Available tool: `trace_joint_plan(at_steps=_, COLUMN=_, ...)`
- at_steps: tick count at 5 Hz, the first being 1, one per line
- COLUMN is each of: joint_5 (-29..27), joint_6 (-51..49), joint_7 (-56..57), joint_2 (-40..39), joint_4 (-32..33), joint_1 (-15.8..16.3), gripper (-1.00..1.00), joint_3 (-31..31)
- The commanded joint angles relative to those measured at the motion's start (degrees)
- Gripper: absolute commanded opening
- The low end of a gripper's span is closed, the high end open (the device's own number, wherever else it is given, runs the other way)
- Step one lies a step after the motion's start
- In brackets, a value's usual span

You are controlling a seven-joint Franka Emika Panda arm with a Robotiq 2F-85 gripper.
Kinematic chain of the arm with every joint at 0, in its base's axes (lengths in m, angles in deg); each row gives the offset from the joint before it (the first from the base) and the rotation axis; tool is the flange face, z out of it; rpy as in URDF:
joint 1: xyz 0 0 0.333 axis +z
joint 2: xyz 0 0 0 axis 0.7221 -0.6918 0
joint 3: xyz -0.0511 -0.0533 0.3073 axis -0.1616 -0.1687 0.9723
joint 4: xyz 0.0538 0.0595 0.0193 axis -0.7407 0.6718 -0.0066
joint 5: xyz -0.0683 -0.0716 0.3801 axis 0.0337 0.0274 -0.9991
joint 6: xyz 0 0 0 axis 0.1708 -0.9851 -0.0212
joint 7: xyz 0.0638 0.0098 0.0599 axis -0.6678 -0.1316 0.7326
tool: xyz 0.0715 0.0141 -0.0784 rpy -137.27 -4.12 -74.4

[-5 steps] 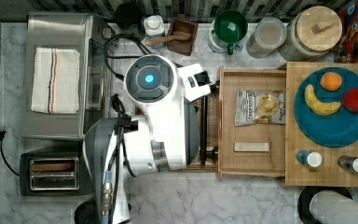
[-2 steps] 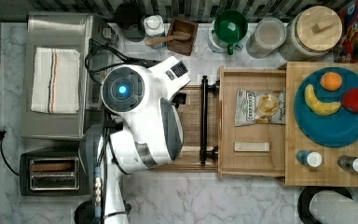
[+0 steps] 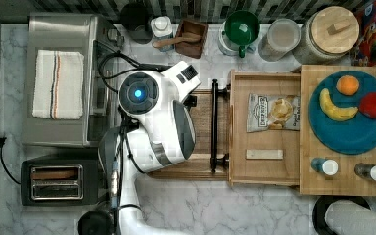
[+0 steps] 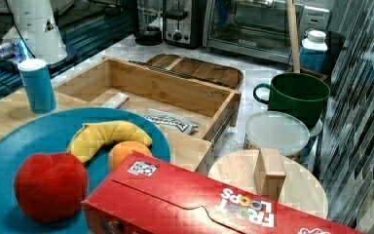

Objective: Close the drawer.

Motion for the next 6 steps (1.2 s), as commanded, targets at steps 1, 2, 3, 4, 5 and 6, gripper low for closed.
trace_joint_plan(at_steps=1, joint_5=4.01, joint_6=5.44, joint_7=5.9, joint_2=-2.01, joint_4=6.48, joint_1=-0.32, gripper=-1.0, joint_3=0.07)
trace_joint_plan(at_steps=2, joint_5=4.79, joint_6=9.16, joint_7=7.24, joint_2=-2.73, joint_4=8.56, joint_1=-1.21, gripper=-1.0, joint_3=0.0)
trace_joint_plan(at_steps=3, joint_5=3.2, joint_6=8.41, joint_7=9.84, joint_2=-3.87, joint_4=7.86, joint_1=-1.56, gripper=-1.0, joint_3=-0.53)
trace_joint_plan(at_steps=4, joint_5=3.72, joint_6=12.09, joint_7=10.62, joint_2=-4.54, joint_4=9.37, joint_1=-2.14, gripper=-1.0, joint_3=-1.11)
trace_joint_plan(at_steps=5, joint_5=3.91, joint_6=13.27, joint_7=13.66, joint_2=-5.68, joint_4=9.04, joint_1=-3.7, gripper=-1.0, joint_3=-1.76)
trace_joint_plan(at_steps=6, joint_5=4.6, joint_6=14.97, joint_7=17.22, joint_2=-5.98, joint_4=9.41, joint_1=-5.6, gripper=-1.0, joint_3=-2.62)
